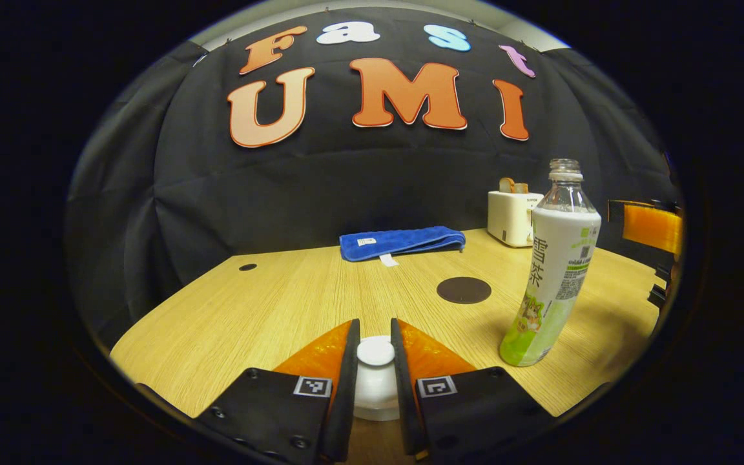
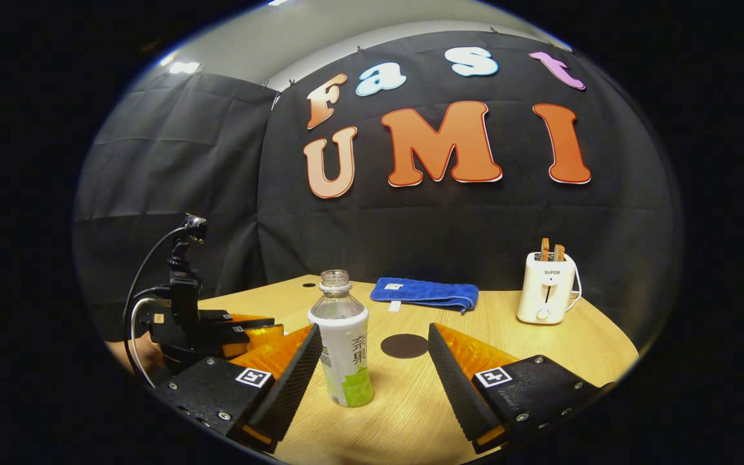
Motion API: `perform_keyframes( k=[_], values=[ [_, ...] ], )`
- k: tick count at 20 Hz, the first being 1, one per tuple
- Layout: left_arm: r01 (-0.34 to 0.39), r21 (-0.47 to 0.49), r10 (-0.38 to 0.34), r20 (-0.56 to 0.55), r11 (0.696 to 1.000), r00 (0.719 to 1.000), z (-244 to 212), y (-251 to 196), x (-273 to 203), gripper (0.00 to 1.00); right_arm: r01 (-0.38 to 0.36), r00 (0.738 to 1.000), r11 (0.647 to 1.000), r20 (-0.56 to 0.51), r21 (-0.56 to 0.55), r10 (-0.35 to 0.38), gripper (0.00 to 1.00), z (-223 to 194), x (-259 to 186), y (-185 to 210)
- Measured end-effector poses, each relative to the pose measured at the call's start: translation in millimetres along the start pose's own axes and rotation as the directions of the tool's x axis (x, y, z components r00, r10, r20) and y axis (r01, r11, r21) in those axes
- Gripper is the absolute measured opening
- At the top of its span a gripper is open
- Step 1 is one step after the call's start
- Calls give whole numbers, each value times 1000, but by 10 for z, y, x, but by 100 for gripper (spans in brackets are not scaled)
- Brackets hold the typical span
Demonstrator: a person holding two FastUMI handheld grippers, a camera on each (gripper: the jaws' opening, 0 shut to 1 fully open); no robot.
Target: Open the teacup lid with one hand, grasp the water bottle and pour water into the teacup with the other hand; after pouring, place the water bottle on the coaster and then close the teacup lid.
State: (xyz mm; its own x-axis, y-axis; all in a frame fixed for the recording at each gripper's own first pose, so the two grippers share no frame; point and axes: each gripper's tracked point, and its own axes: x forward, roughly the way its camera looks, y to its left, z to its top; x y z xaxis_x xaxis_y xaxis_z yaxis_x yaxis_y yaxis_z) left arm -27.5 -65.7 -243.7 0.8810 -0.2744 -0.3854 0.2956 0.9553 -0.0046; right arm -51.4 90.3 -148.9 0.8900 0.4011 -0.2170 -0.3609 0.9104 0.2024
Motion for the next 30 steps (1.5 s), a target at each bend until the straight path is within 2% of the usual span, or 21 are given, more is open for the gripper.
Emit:
perform_keyframes(
  k=[9, 12, 16, 18, 20, 21, 22, 27, 28, 30],
  values=[
    [-93, -17, 94, 86, 995, 992, 303, 350, -172, 34, -52, 997, 999, -57, -13, 51, 99, -209, 216, 232],
    [-127, -19, 128, 95, 992, 987, 328, 486, -259, 31, -68, 994, 998, -85, -6, 67, 99, -309, 339, 326],
    [-174, -26, 176, 101, 984, 979, 309, 691, -341, 34, -74, 989, 997, -128, -6, 73, 97, -447, 502, 433],
    [-193, -35, 196, 100, 981, 976, 276, 801, -376, 34, -58, 989, 998, -140, -25, 54, 92, -483, 566, 432],
    [-206, -51, 210, 96, 977, 973, 238, 885, -410, 31, -28, 988, 998, -155, -49, 20, 77, -513, 624, 385],
    [-210, -57, 215, 96, 976, 972, 225, 922, -417, 34, -18, 988, 999, -157, -47, 10, 70, -508, 662, 385],
    [-217, -60, 221, 92, 974, 971, 197, 961, -422, 34, -18, 986, 999, -165, -48, 10, 68, -506, 673, 387],
    [-236, -89, 243, 82, 968, 966, 113, 1118, -467, 34, 25, 989, 994, -144, -106, -40, 65, -361, 725, 308],
    [-237, -92, 244, 79, 967, 967, 84, 1147, -455, 31, 33, 989, 991, -139, -129, -51, 65, -330, 738, 288],
    [-244, -98, 252, 77, 965, 965, 73, 1203, -476, 34, 46, 988, 979, -134, -198, -73, 65, -291, 757, 253]
  ],
)
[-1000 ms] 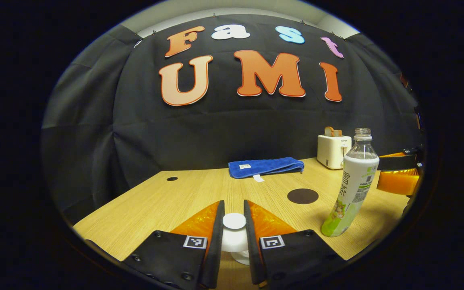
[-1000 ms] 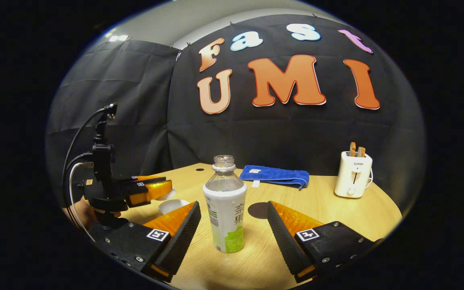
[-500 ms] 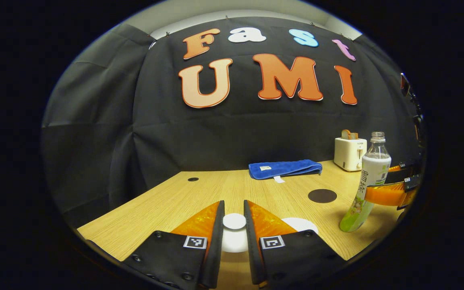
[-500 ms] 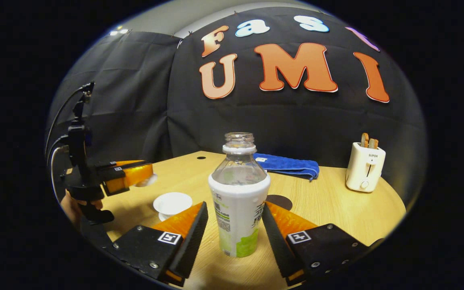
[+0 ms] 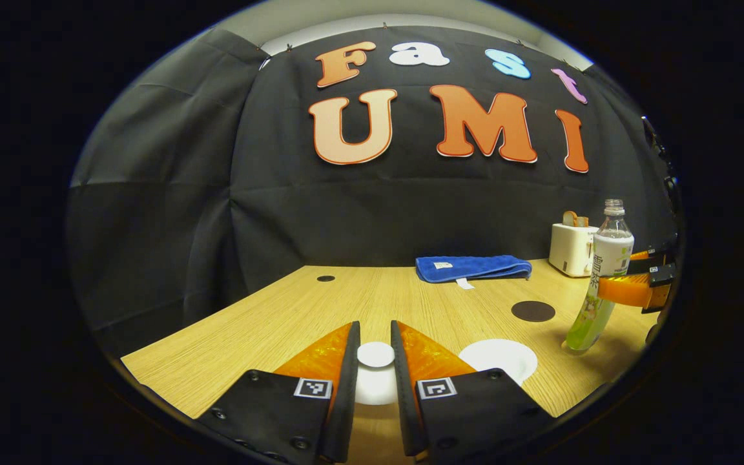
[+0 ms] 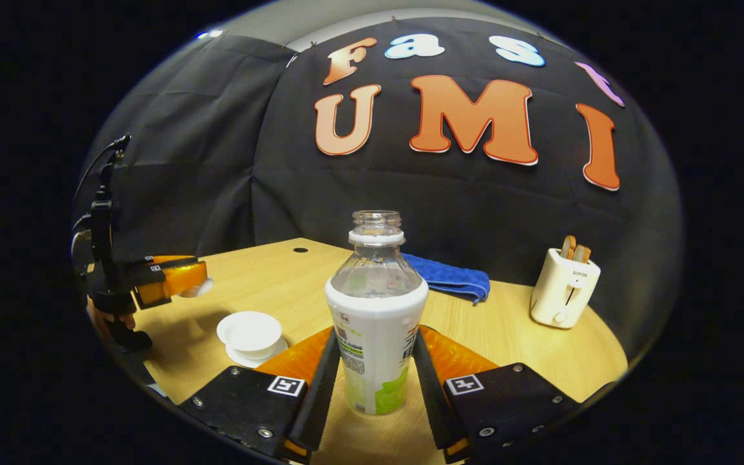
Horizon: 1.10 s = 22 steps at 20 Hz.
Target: Open the teacup lid with one hand, grasp the water bottle and pour water into the teacup with the other hand; after pouring, place the water bottle on the coaster and then close the teacup lid.
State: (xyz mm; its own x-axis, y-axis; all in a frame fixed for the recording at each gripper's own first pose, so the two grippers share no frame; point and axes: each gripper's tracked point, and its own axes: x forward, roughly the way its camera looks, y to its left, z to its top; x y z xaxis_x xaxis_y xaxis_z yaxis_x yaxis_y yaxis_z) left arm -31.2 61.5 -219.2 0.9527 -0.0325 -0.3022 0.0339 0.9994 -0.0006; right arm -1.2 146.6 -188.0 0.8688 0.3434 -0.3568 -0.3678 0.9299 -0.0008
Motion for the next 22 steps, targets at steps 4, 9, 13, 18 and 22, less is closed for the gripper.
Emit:
perform_keyframes(
  k=[4, 9, 13, 18, 22],
  values=[
    [-19, 3, 19, 0, 1000, 1000, -22, 114, -38, 34, 57, 998, 978, 18, -199, -54, 65, 109, 51, -54],
    [-35, -8, 35, -5, 999, 999, -81, 217, -57, 31, 99, 995, 889, 40, -447, -91, 65, 152, 176, 21],
    [-41, -19, 40, -9, 999, 999, -100, 294, -83, 34, 120, 993, 794, 70, -596, -97, 65, 194, 254, 101],
    [-38, -33, 38, -13, 999, 999, -138, 338, -93, 34, 166, 986, 620, 123, -767, -112, 65, 247, 289, 171],
    [-34, -47, 32, -33, 998, 999, -232, 347, -107, 34, 141, 990, 520, 118, -842, -76, 64, 236, 279, 292]
  ],
)
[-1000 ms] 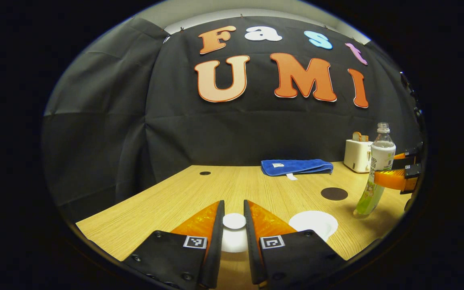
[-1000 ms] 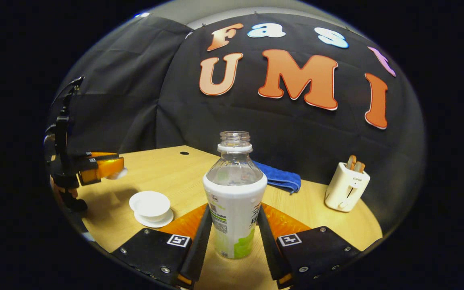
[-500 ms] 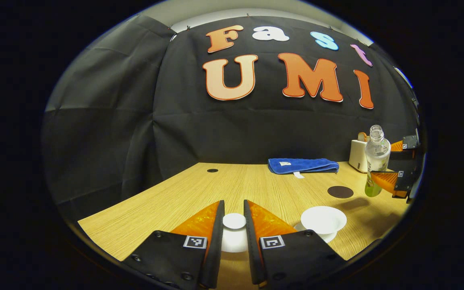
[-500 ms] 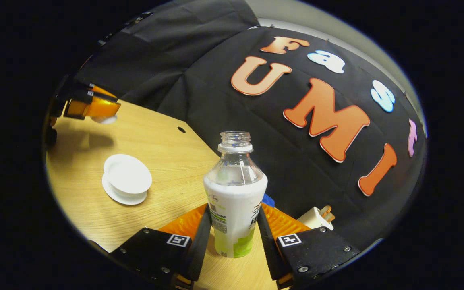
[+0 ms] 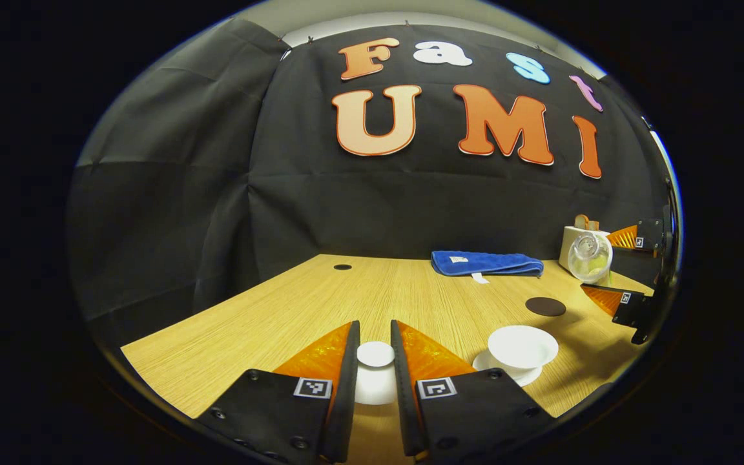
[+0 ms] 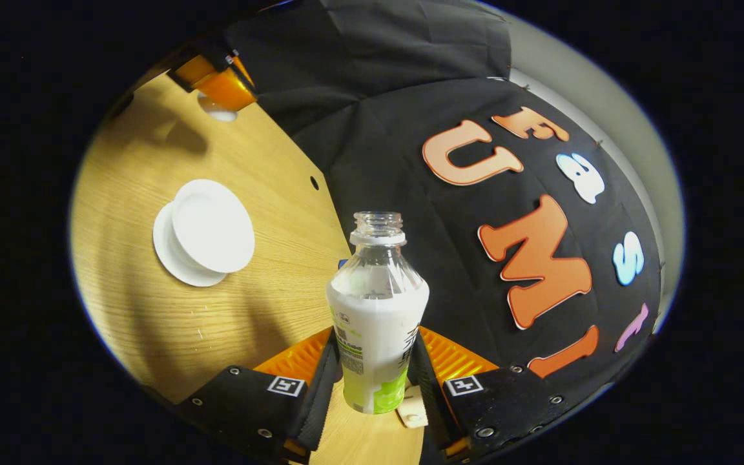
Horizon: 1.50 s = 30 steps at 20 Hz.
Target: Open the teacup lid with one hand, grasp the water bottle and pour water into the teacup with the other hand; after pouring, place the water bottle on the coaster and then close the teacup lid.
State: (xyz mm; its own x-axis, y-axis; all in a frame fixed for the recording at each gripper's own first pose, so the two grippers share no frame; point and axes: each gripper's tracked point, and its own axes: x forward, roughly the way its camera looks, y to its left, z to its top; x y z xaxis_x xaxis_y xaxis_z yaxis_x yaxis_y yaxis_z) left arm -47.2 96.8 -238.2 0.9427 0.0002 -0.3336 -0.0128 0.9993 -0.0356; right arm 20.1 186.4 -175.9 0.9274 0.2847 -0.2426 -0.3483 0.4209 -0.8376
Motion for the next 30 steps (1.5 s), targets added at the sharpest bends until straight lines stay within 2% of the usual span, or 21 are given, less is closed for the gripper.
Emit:
perform_keyframes(
  k=[1, 4, 5, 9, 11, 12, 15, 19, 20, 25, 30],
  values=[
    [1, -1, -1, -4, 1000, 1000, -9, 9, -1, 31, 8, 1000, 999, 9, -35, -8, 65, 36, 24, 39],
    [-4, -1, 4, -8, 1000, 1000, -27, 56, -19, 34, 36, 999, 989, 38, -143, -31, 64, 80, 64, 39],
    [-4, -3, 4, -7, 1000, 1000, -20, 66, -22, 31, 39, 998, 984, 49, -172, -31, 64, 113, 71, 42],
    [-9, -8, 9, -4, 1000, 1000, -22, 130, -64, 34, 43, 996, 961, 83, -273, -21, 64, 197, 105, 85],
    [-12, -9, 11, -8, 1000, 1000, -46, 155, -68, 34, 48, 995, 947, 93, -319, -20, 61, 177, 105, 85],
    [-10, -9, 10, -9, 1000, 1000, -60, 159, -77, 34, 54, 995, 937, 98, -345, -21, 65, 176, 116, 83],
    [-13, -11, 13, -12, 1000, 1000, -71, 193, -97, 34, 67, 993, 907, 112, -416, -22, 64, 197, 104, 95],
    [-12, -6, 12, -17, 1000, 1000, -86, 194, -100, 34, 81, 991, 872, 129, -483, -20, 67, 207, 109, 118],
    [-12, -5, 12, -17, 1000, 1000, -92, 205, -96, 34, 84, 991, 864, 134, -497, -19, 64, 207, 107, 131],
    [-12, 1, 12, -19, 1000, 1000, -94, 222, -108, 34, 98, 988, 827, 153, -554, -15, 64, 195, 130, 122],
    [-15, 4, 15, -22, 1000, 1000, -90, 232, -84, 34, 123, 986, 803, 167, -583, -30, 67, 206, 134, 114]
  ],
)
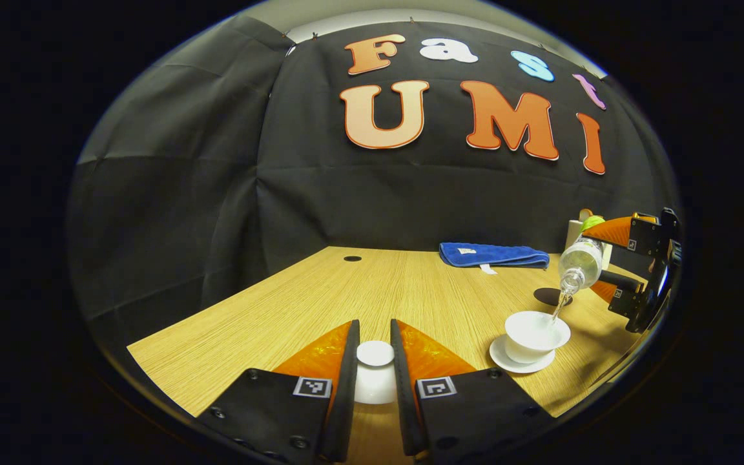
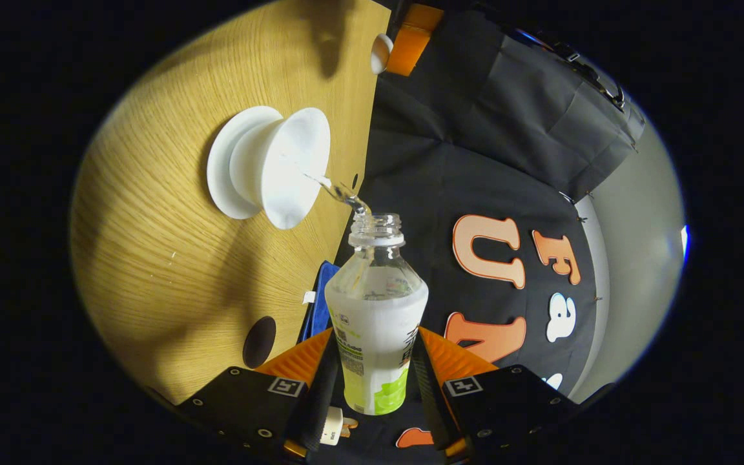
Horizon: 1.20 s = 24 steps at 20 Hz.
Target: Open the teacup lid with one hand, grasp the water bottle and pour water into the teacup with the other hand; after pouring, place the water bottle on the coaster and then close the teacup lid.
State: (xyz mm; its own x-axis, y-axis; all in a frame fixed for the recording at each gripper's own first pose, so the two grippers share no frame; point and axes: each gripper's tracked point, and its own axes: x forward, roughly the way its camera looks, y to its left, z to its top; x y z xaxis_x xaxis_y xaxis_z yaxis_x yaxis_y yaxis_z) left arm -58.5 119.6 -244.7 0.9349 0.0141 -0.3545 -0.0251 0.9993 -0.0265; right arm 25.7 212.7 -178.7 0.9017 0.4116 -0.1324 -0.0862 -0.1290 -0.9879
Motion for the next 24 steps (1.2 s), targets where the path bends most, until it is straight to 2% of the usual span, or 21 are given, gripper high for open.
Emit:
perform_keyframes(
  k=[1, 6, 7, 8, 12, 19, 24],
  values=[
    [1, 2, -1, 0, 1000, 1000, 4, -7, 5, 34, 6, 1000, 1000, 2, -8, -6, 64, 8, -13, -7],
    [10, 10, -10, 2, 1000, 1000, 25, -48, -6, 34, 37, 999, 998, 16, -45, -36, 64, 58, -50, 8],
    [10, 14, -10, 2, 1000, 1000, 40, -45, -7, 31, 44, 999, 997, 22, -61, -43, 64, 53, -50, 1],
    [11, 15, -11, 3, 1000, 1000, 40, -53, -5, 34, 52, 998, 996, 29, -78, -50, 64, 61, -60, 3],
    [8, 12, -9, 9, 1000, 1000, 79, -42, -21, 34, 89, 996, 989, 38, -114, -85, 64, 66, -71, 30],
    [3, 16, -3, 13, 1000, 1000, 73, -27, -33, 34, 183, 982, 963, 74, -200, -171, 64, 95, -69, 48],
    [-2, 26, 1, 9, 1000, 1000, 68, -17, -36, 34, 223, 974, 942, 94, -252, -205, 64, 90, -63, 36]
  ],
)
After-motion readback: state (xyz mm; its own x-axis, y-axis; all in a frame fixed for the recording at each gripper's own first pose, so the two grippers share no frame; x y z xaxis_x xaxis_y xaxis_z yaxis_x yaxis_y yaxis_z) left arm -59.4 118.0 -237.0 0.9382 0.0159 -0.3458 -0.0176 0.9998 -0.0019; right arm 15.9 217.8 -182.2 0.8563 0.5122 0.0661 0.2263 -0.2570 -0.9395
